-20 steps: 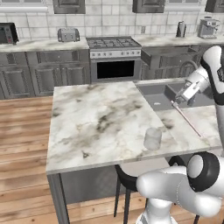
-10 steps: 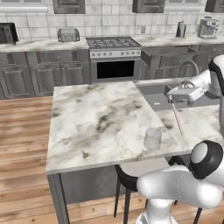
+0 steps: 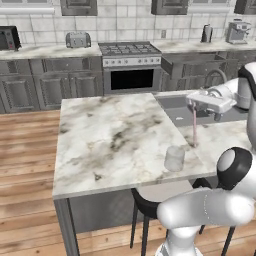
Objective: Take a straw from the drawer in front and place it inside the glass cup on the dining counter.
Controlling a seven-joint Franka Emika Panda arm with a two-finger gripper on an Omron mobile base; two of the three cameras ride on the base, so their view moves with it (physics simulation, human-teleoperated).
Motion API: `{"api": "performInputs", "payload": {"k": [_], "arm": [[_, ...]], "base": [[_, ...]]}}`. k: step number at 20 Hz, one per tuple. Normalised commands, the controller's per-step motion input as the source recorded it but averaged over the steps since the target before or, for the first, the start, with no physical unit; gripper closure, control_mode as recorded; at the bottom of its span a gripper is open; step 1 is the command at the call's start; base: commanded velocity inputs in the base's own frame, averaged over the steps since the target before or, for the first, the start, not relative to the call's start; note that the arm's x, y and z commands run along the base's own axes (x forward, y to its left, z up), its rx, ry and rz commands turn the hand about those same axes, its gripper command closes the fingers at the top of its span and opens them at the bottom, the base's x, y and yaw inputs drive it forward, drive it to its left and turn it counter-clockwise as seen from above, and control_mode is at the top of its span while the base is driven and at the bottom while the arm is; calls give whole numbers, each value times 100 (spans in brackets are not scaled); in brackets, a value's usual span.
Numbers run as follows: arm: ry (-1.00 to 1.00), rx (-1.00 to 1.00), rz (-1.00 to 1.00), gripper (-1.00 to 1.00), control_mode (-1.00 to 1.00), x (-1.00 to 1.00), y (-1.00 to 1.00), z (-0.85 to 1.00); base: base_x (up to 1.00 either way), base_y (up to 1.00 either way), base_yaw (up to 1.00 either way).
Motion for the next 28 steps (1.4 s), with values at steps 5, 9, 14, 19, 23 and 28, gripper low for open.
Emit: {"api": "performInputs", "payload": {"k": [5, 9, 14, 19, 23, 28], "arm": [[-17, 9, 10, 100, -100, 0, -4, -4], [-10, 6, 9, 100, -100, 0, -11, -20], [-4, 6, 6, 100, -100, 1, -5, -13], [0, 6, 3, 100, -100, 5, 0, -13], [0, 0, 0, 100, -100, 1, 0, -9], [0, 0, 0, 100, -100, 0, -3, -9]], "base": [[0, 0, 0], [0, 0, 0], [0, 0, 0], [0, 0, 0], [0, 0, 0], [0, 0, 0]]}}
